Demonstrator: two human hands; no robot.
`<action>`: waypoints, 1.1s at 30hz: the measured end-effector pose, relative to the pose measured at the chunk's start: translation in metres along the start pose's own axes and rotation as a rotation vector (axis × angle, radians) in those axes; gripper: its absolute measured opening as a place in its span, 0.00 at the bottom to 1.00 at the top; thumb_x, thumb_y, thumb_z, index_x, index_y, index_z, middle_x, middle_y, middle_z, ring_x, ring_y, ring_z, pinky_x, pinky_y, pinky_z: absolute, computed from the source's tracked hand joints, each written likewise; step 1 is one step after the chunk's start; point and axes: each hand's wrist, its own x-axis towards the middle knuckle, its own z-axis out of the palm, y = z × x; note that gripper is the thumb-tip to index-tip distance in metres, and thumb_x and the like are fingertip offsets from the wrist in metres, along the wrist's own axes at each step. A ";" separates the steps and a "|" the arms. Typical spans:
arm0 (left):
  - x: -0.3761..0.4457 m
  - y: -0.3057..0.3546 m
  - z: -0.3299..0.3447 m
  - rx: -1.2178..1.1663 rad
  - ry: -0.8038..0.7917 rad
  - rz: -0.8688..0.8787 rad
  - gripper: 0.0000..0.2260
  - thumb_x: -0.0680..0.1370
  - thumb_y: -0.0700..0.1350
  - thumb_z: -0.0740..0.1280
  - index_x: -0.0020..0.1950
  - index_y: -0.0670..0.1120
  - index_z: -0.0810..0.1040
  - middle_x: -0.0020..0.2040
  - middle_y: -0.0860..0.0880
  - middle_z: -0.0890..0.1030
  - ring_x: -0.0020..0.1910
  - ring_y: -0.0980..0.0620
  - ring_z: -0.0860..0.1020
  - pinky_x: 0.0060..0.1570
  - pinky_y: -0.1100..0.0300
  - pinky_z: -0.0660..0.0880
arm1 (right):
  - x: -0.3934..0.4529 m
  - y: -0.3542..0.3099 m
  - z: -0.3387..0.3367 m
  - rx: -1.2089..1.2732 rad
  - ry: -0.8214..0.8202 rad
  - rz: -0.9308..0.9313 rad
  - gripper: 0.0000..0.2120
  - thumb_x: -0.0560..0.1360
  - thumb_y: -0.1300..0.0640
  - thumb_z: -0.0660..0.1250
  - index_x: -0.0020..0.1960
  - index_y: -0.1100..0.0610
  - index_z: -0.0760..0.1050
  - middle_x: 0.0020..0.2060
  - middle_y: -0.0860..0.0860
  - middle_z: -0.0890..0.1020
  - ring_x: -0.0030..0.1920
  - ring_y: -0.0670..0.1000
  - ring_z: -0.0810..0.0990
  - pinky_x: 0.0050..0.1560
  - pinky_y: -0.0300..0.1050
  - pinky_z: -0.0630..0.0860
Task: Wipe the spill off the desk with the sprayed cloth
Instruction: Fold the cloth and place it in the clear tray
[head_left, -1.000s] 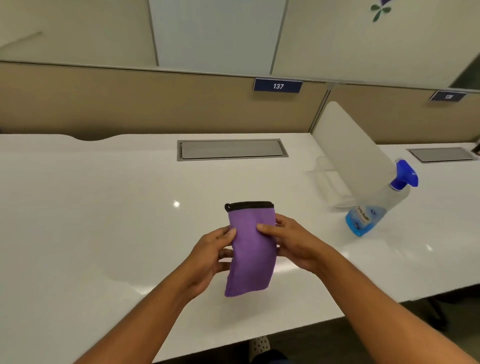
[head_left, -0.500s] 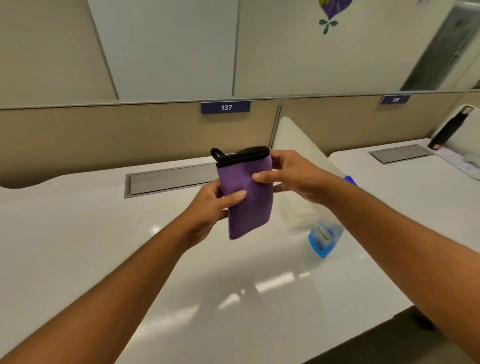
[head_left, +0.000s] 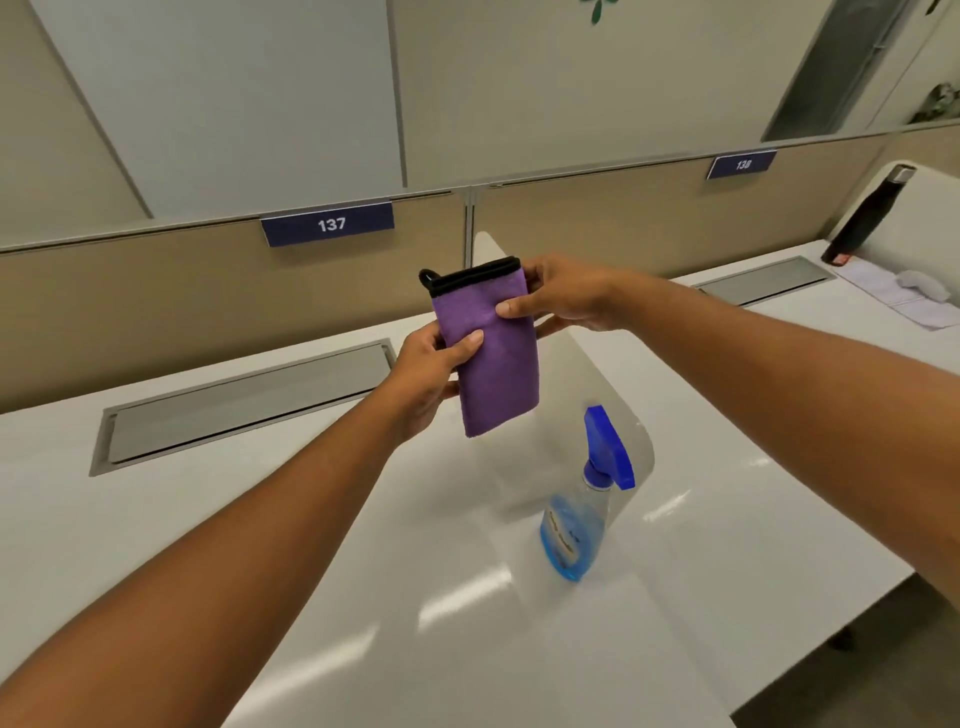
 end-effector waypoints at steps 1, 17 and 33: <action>0.010 -0.006 0.004 -0.005 0.000 -0.019 0.18 0.84 0.46 0.72 0.74 0.47 0.79 0.67 0.46 0.86 0.65 0.43 0.85 0.67 0.37 0.81 | 0.007 0.010 -0.003 0.008 0.009 0.010 0.18 0.79 0.59 0.73 0.69 0.56 0.78 0.61 0.53 0.85 0.60 0.54 0.84 0.58 0.53 0.83; 0.081 -0.085 0.004 0.464 0.222 -0.020 0.35 0.68 0.67 0.80 0.71 0.53 0.79 0.61 0.52 0.88 0.59 0.49 0.86 0.65 0.38 0.81 | 0.089 0.107 0.027 -0.081 0.162 0.123 0.20 0.82 0.58 0.68 0.72 0.55 0.70 0.64 0.55 0.79 0.62 0.58 0.79 0.60 0.59 0.82; 0.104 -0.098 -0.010 0.406 0.245 -0.079 0.22 0.80 0.45 0.78 0.72 0.47 0.78 0.63 0.44 0.85 0.62 0.43 0.83 0.62 0.42 0.82 | 0.086 0.094 0.026 0.164 0.177 0.134 0.37 0.83 0.66 0.64 0.85 0.52 0.50 0.82 0.55 0.61 0.79 0.56 0.65 0.75 0.51 0.68</action>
